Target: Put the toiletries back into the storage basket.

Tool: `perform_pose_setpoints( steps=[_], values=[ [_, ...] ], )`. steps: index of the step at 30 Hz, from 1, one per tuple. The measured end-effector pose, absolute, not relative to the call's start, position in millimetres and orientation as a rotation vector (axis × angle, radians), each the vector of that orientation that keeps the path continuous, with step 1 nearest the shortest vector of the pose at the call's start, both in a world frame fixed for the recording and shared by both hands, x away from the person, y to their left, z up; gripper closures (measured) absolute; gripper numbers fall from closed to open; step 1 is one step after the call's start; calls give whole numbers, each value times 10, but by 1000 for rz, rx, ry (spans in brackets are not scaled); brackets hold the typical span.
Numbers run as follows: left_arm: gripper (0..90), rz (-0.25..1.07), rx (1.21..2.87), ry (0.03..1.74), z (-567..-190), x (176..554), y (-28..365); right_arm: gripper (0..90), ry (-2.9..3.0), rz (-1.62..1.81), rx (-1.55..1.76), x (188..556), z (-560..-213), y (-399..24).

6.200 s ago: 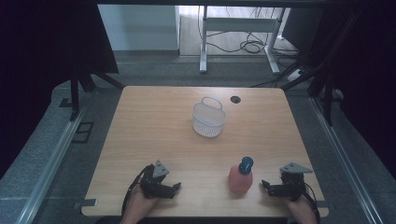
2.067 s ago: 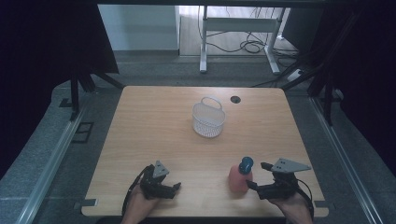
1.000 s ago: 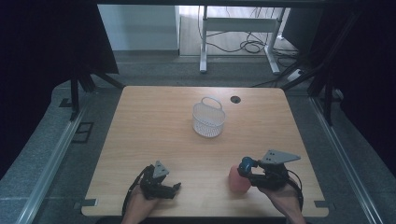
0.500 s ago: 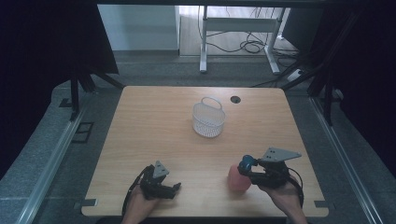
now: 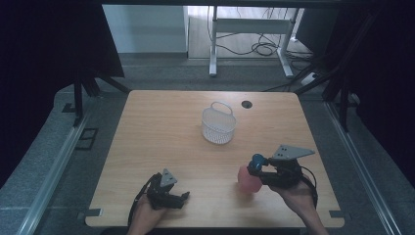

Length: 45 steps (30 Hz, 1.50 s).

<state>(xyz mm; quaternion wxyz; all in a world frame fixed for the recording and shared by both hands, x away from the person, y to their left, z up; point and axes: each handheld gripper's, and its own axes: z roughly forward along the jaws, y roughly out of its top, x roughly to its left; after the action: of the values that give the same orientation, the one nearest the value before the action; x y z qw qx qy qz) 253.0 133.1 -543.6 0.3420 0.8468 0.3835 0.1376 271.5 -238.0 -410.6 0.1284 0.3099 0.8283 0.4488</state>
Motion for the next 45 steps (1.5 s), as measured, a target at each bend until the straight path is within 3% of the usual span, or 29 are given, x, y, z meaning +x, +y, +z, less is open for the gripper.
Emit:
perform_pose_setpoints(
  steps=[45],
  values=[
    [105,363,2202,995,-5437,2531,1331,528,2342,1315,943,3507,-3715,-2096]
  ],
)
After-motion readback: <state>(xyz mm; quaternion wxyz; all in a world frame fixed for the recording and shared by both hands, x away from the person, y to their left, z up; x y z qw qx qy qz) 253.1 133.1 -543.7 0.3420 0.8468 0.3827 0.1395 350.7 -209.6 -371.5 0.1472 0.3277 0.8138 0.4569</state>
